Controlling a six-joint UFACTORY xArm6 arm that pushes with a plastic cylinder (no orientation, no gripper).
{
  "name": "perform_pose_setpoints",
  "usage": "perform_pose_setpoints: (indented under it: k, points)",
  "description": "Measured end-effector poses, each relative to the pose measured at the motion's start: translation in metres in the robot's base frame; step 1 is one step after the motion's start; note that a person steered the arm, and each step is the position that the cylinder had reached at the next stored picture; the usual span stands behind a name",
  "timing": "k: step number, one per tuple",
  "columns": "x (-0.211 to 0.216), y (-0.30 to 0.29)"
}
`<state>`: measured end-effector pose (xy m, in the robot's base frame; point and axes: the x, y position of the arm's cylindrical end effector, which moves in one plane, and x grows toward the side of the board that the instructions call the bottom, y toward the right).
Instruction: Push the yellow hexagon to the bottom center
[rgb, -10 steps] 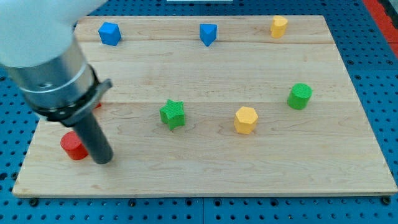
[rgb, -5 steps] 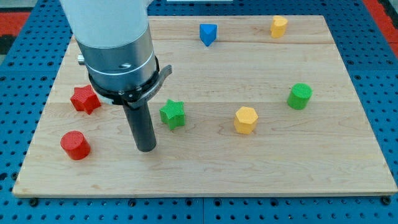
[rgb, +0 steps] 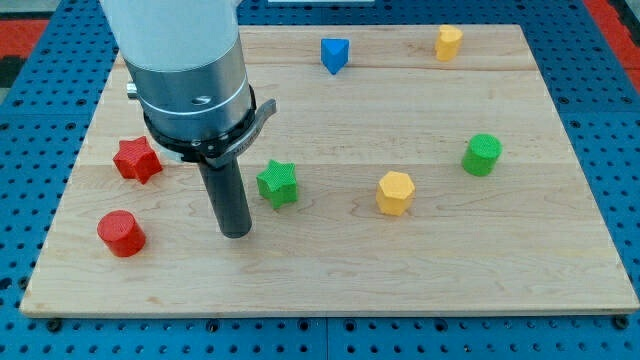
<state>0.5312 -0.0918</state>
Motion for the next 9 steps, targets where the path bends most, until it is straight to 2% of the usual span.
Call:
perform_pose_setpoints:
  k: [5,6,8,9]
  points:
    - [0.019,-0.013]
    - [0.028,0.046]
    - [0.041,0.228]
    - [-0.027,0.243]
